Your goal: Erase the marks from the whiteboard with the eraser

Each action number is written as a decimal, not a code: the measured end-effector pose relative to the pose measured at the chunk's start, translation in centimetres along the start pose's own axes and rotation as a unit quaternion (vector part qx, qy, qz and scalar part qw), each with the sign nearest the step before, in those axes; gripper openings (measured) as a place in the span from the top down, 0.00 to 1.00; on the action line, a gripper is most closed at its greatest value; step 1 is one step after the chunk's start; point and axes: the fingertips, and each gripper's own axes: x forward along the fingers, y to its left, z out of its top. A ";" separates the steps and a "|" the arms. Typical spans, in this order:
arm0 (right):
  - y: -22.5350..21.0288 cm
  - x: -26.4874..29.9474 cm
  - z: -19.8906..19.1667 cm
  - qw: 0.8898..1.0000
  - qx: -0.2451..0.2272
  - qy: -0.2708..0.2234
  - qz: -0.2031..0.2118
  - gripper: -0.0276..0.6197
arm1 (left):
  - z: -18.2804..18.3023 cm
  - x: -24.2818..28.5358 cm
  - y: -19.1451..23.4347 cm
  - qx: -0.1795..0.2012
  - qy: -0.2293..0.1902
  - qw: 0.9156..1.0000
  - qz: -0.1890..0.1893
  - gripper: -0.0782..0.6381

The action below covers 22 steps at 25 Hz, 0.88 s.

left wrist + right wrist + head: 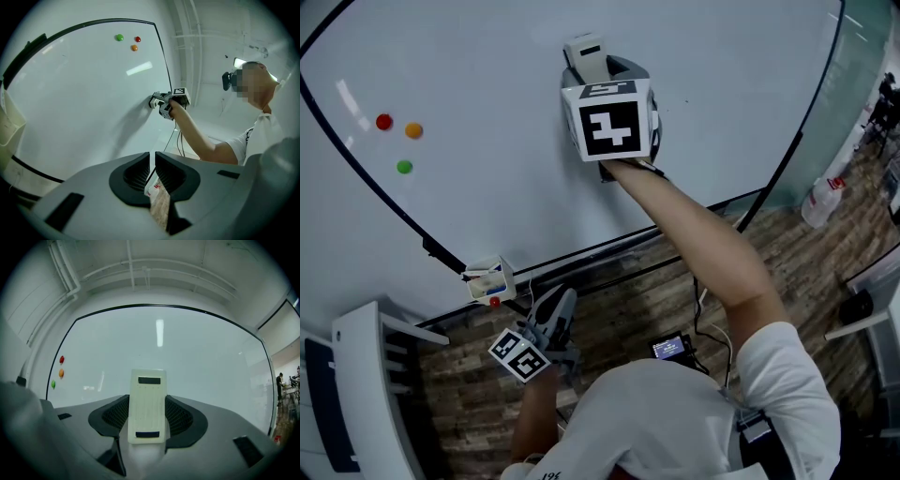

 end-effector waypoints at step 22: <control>11.5 -0.9 -1.2 0.982 -0.058 0.019 0.178 0.56 | -0.9 -0.9 -0.9 -0.002 -0.002 1.000 0.026 0.84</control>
